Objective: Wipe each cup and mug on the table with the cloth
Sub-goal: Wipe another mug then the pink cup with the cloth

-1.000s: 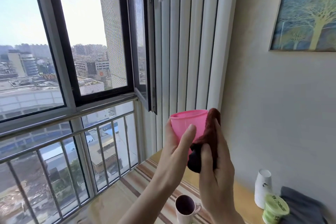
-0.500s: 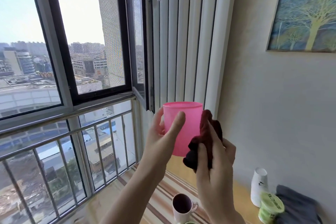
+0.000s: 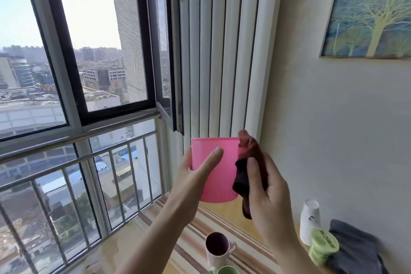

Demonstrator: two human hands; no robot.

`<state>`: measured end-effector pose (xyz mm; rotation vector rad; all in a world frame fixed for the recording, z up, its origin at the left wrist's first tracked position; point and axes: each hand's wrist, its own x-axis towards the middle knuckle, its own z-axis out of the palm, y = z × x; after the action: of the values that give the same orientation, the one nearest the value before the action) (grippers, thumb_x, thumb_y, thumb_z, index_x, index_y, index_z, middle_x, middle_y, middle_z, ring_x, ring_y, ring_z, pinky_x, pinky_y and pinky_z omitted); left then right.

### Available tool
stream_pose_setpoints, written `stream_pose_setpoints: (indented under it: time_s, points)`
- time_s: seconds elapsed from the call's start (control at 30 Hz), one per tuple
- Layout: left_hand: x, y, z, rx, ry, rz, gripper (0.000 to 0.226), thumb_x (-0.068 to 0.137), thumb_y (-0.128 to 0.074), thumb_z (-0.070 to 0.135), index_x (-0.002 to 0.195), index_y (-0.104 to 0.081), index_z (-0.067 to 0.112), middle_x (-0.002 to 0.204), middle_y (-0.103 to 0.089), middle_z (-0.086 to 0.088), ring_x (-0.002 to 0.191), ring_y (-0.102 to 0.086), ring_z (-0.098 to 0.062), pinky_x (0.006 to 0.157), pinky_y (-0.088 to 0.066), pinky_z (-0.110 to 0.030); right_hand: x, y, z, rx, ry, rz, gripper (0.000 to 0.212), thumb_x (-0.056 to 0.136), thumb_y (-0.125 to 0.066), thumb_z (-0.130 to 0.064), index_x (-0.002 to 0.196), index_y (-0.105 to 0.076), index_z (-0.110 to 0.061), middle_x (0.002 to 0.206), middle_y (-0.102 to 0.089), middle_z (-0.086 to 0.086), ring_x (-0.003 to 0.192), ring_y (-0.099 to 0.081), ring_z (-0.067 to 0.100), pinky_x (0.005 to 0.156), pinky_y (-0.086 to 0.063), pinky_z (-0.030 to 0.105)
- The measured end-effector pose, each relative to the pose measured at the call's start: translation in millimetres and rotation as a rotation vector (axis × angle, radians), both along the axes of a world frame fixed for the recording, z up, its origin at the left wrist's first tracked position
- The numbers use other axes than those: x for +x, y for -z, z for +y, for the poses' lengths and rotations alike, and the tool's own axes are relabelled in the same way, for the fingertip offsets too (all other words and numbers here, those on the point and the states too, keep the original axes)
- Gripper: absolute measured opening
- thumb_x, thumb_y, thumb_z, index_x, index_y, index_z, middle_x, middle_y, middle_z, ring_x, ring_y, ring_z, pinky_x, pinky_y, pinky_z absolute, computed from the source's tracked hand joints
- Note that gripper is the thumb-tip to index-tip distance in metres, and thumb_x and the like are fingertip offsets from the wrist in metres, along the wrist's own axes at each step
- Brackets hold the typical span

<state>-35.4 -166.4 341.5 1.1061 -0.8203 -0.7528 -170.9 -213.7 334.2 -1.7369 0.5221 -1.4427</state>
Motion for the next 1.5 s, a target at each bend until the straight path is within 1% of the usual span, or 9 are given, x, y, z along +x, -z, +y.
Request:
stream_pose_setpoints:
  time_s: [0.33,0.5,0.7,0.83,0.97,1.1,1.27,1.4,1.5]
  points:
    - [-6,6,-5,-0.043,-0.105,-0.067,0.071,0.048,-0.086,0.053,0.112,-0.063,0.033,0.103,-0.075,-0.002,0.084,-0.077,-0.014,0.065,-0.062,-0.028,18,21,4,-0.151,0.276,0.002,0.040,0.095,-0.058,-0.015,0.134,-0.058,-0.024,0.104,-0.066,-0.006,0.083,-0.071,0.009,0.074,-0.059,0.028]
    - [0,2,-7,-0.031,-0.084,0.134,0.059,0.064,-0.085,0.047,0.112,-0.061,0.023,0.102,-0.072,-0.012,0.081,-0.074,-0.022,0.059,-0.061,-0.030,14,30,9,-0.197,0.247,0.007,0.038,0.095,-0.053,-0.028,0.131,-0.061,-0.019,0.112,-0.068,-0.015,0.107,-0.063,-0.006,0.087,-0.048,0.009]
    - [14,0,-9,-0.042,0.048,0.176,0.063,0.074,-0.074,0.048,0.130,-0.056,0.027,0.122,-0.069,-0.013,0.105,-0.071,-0.029,0.080,-0.063,-0.047,1,13,-6,-0.007,-0.074,-0.102,0.040,0.100,-0.038,-0.031,0.139,-0.051,-0.029,0.138,-0.059,-0.015,0.128,-0.056,0.011,0.104,-0.046,0.025]
    - [8,0,-11,-0.038,0.262,0.174,0.066,0.069,-0.072,0.058,0.123,-0.066,0.021,0.110,-0.075,-0.009,0.103,-0.073,-0.025,0.086,-0.062,-0.041,14,10,-7,-0.050,-0.194,0.014,0.053,0.094,-0.032,-0.064,0.143,-0.039,-0.045,0.118,-0.055,-0.007,0.107,-0.053,0.014,0.095,-0.040,0.029]
    - [15,8,-14,-0.087,0.292,0.103,0.079,0.069,-0.081,0.058,0.134,-0.061,0.018,0.124,-0.069,-0.017,0.116,-0.067,-0.030,0.095,-0.058,-0.046,14,10,-13,0.011,-0.198,-0.071,0.054,0.093,-0.041,-0.058,0.142,-0.045,-0.036,0.087,-0.058,-0.020,0.071,-0.053,-0.001,0.066,-0.044,0.018]
    - [13,5,-14,-0.007,0.240,0.036,0.066,0.088,-0.064,0.046,0.149,-0.046,0.028,0.126,-0.071,-0.018,0.108,-0.071,-0.027,0.093,-0.058,-0.043,15,16,-13,-0.125,0.065,-0.033,0.048,0.097,-0.042,-0.037,0.144,-0.045,-0.028,0.142,-0.054,-0.006,0.131,-0.052,0.014,0.107,-0.045,0.048]
    - [4,-4,-5,0.012,0.316,0.113,0.059,0.094,-0.033,0.066,0.117,-0.074,0.029,0.105,-0.079,-0.005,0.092,-0.076,-0.016,0.078,-0.062,-0.035,22,20,-14,-0.397,0.282,0.074,0.047,0.099,-0.043,-0.035,0.144,-0.045,-0.021,0.150,-0.043,-0.006,0.142,-0.034,0.010,0.116,-0.034,0.037]
    - [3,-2,-4,0.020,0.287,0.039,0.094,0.061,-0.081,0.070,0.139,-0.054,0.024,0.133,-0.068,-0.012,0.120,-0.068,-0.028,0.102,-0.051,-0.060,21,22,-9,-0.447,0.238,0.099,0.046,0.100,-0.041,-0.033,0.145,-0.041,-0.024,0.149,-0.044,-0.013,0.142,-0.036,0.010,0.116,-0.031,0.030]
    - [8,3,-4,-0.008,0.285,0.119,0.100,0.048,-0.090,0.064,0.132,-0.058,0.022,0.117,-0.072,-0.014,0.109,-0.067,-0.036,0.108,-0.037,-0.069,14,25,-10,-0.273,0.155,-0.002,0.046,0.100,-0.035,-0.034,0.141,-0.049,-0.020,0.141,-0.055,-0.008,0.135,-0.049,0.012,0.111,-0.041,0.037]
